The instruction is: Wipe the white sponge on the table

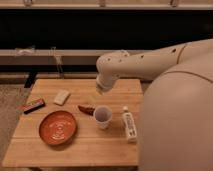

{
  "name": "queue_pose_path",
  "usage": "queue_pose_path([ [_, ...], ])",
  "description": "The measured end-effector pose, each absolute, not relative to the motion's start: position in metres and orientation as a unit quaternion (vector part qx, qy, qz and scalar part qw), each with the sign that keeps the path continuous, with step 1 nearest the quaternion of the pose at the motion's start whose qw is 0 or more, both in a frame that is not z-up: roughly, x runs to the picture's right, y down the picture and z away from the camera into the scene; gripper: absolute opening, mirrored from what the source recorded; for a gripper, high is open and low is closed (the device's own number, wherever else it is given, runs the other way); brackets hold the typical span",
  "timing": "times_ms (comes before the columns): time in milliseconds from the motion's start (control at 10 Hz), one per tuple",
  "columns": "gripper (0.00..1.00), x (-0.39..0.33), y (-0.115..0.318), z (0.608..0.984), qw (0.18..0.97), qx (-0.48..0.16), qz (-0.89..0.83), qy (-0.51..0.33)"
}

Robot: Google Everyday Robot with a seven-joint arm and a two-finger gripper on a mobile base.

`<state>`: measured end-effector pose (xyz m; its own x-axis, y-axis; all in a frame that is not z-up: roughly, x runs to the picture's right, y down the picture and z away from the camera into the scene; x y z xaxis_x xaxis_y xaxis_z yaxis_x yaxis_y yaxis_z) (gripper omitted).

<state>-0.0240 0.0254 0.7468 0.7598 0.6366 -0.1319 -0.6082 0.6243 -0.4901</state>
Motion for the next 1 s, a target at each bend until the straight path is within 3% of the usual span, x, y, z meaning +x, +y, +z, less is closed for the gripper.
queue_pose_path([
  [1000,0.8,-0.0295,0.0211,0.7519,0.906,-0.261,0.334,-0.018],
])
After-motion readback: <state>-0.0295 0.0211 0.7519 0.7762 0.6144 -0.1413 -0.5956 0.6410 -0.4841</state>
